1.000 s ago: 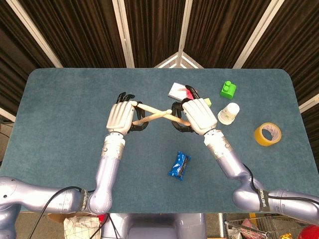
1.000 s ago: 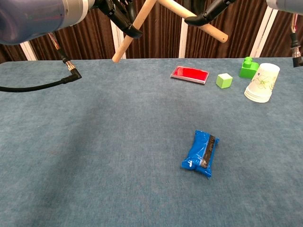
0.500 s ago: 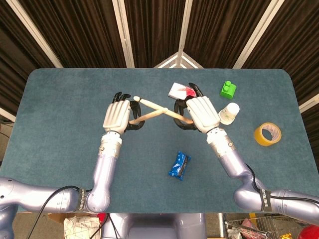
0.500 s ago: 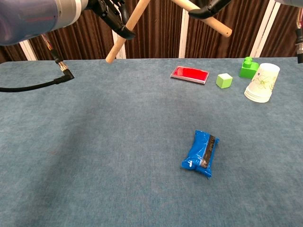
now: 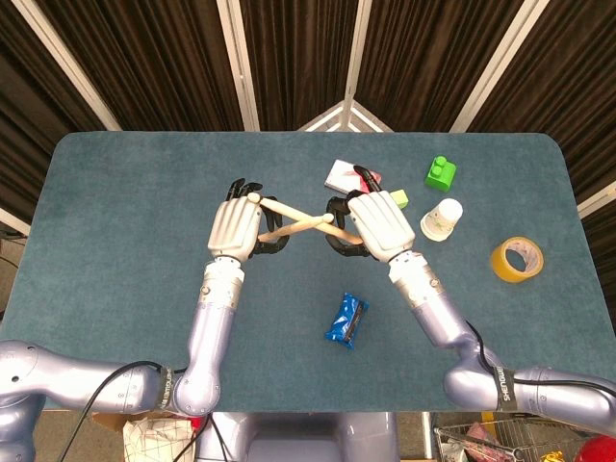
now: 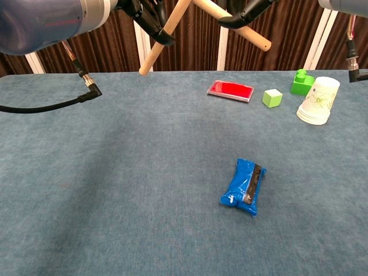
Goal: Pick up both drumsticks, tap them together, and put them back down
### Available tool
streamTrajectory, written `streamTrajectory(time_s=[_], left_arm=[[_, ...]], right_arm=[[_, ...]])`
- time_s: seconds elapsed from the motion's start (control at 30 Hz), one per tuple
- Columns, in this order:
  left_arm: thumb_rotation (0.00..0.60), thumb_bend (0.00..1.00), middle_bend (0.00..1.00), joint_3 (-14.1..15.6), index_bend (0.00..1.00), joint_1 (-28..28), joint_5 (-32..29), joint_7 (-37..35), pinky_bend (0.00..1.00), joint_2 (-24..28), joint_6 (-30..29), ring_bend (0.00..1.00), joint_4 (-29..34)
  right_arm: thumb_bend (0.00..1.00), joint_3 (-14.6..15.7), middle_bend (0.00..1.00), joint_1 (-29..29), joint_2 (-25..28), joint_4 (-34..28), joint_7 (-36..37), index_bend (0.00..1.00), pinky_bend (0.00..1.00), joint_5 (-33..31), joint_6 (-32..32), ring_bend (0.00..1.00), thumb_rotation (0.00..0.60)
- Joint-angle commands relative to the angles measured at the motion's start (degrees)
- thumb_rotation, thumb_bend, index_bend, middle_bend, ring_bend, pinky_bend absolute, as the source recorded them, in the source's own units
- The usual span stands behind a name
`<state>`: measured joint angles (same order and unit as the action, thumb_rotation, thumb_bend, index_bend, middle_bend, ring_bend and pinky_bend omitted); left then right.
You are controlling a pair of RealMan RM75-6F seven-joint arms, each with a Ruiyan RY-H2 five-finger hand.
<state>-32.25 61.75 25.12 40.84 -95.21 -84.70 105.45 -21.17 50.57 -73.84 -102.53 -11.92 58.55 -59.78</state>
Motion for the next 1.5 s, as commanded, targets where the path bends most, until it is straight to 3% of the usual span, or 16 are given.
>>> streamTrajectory(time_s=[0.03,0.27,0.43,0.47,0.5,0.57,0.8,0.87,0.93,1.17,1.5], left_arm=[[0.600,0.37,0.62,0.21,0.65,0.13,-0.09,0.38,0.03,-0.13,-0.19,0.16,0.11],[0.600,0.37,0.62,0.92,0.65,-0.56,-0.20,1.03,0.03,1.01,0.04,0.16,0.59],[0.600,0.37,0.62,3.23,0.65,-2.92,1.54,1.31,0.03,4.67,0.94,0.16,2.20],[0.600,0.37,0.62,4.26,0.65,-3.72,2.44,1.39,0.03,5.85,1.22,0.16,2.69],[0.600,0.37,0.62,7.55,0.65,-5.88,4.39,2.21,0.03,8.62,1.18,0.16,3.01],[0.600,0.37,0.62,11.46,0.65,-9.01,8.51,0.21,0.03,12.17,2.92,0.16,3.78],[0.600,0.37,0.61,19.10,0.66,-15.34,15.91,-6.13,0.03,17.25,7.13,0.16,-0.50],[0.600,0.37,0.61,23.24,0.66,-18.59,17.21,-8.69,0.03,17.87,8.88,0.16,-5.70],[0.600,0.37,0.61,25.49,0.66,-20.53,19.76,-12.52,0.03,17.07,11.13,0.16,-11.26],[0.600,0.37,0.61,29.66,0.66,-23.89,24.15,-16.36,0.03,10.72,16.15,0.16,-29.50],[0.600,0.37,0.61,27.48,0.66,-25.05,21.98,-17.05,0.03,0.54,24.26,0.16,-48.73]], right_arm=[[0.49,0.02,0.67,0.04,-0.09,-0.28,-0.47,0.72,0.04,-0.35,-0.31,0.46,0.600],[0.49,0.08,0.67,-0.66,0.62,0.05,0.00,0.72,0.04,-0.57,-0.86,0.46,0.600],[0.49,0.92,0.67,-2.53,1.82,2.28,1.80,0.72,0.04,0.55,-1.61,0.46,0.600],[0.49,1.28,0.67,-3.12,2.11,3.06,2.39,0.72,0.04,1.10,-1.84,0.46,0.600],[0.49,2.16,0.67,-4.94,2.81,5.05,3.98,0.72,0.04,1.48,-2.67,0.46,0.600],[0.50,3.28,0.67,-6.82,3.29,7.19,7.66,0.72,0.04,4.04,-3.12,0.46,0.600],[0.51,6.27,0.67,-10.33,2.60,14.18,14.09,0.72,0.04,9.86,-4.87,0.46,0.600],[0.51,8.25,0.67,-12.09,1.95,17.79,15.60,0.72,0.04,11.61,-5.51,0.46,0.600],[0.51,9.35,0.67,-13.00,0.95,20.48,17.34,0.72,0.04,13.42,-6.13,0.46,0.600],[0.51,11.41,0.67,-14.31,-1.00,24.66,20.66,0.72,0.04,18.08,-6.82,0.46,0.600],[0.51,12.30,0.67,-15.17,-2.20,25.86,20.37,0.72,0.04,20.08,-6.53,0.46,0.600]])
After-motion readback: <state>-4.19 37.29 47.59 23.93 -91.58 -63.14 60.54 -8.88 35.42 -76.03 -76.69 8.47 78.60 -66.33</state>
